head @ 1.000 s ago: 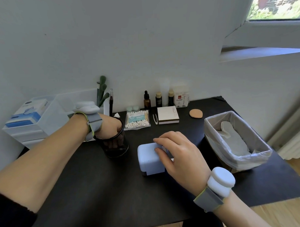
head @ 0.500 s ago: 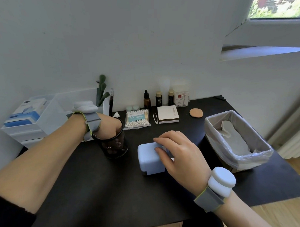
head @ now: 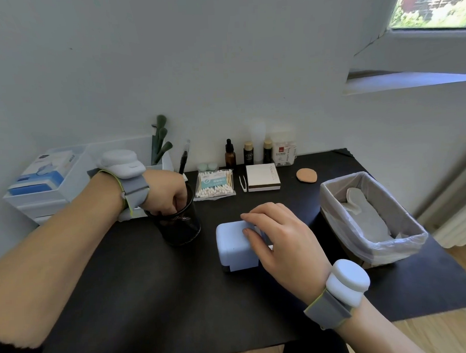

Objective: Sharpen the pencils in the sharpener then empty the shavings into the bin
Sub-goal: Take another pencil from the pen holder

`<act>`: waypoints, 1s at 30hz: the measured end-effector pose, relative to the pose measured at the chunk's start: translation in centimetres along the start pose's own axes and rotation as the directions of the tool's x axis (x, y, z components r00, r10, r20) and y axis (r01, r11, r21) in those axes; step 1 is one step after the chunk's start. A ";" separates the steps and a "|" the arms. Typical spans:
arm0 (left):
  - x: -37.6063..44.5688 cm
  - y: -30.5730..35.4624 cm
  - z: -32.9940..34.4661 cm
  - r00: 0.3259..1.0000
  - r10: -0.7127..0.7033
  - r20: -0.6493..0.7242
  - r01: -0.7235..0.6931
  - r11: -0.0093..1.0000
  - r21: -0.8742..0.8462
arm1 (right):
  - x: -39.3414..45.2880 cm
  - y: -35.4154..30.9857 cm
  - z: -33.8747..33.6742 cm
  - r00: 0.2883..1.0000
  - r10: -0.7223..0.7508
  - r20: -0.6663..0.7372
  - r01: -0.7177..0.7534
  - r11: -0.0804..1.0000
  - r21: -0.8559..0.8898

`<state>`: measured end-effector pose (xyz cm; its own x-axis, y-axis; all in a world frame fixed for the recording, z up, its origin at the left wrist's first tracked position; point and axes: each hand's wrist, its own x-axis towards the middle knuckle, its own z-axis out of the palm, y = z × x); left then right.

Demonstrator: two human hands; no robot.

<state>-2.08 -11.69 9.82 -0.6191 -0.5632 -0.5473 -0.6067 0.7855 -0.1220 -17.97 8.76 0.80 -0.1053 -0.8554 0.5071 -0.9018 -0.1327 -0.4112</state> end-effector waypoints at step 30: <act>-8.5 0.8 5.4 0.680 0.028 -0.733 -0.438 0.817 -0.375 | 2.7 -4.3 1.1 0.984 -0.154 -0.091 0.154 0.988 -0.008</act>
<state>5.36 -4.88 9.89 -0.8033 -0.5487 0.2316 -0.4113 0.7923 0.4506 -13.96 6.49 3.07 -0.0032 -0.7754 0.6314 -0.9106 -0.2587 -0.3224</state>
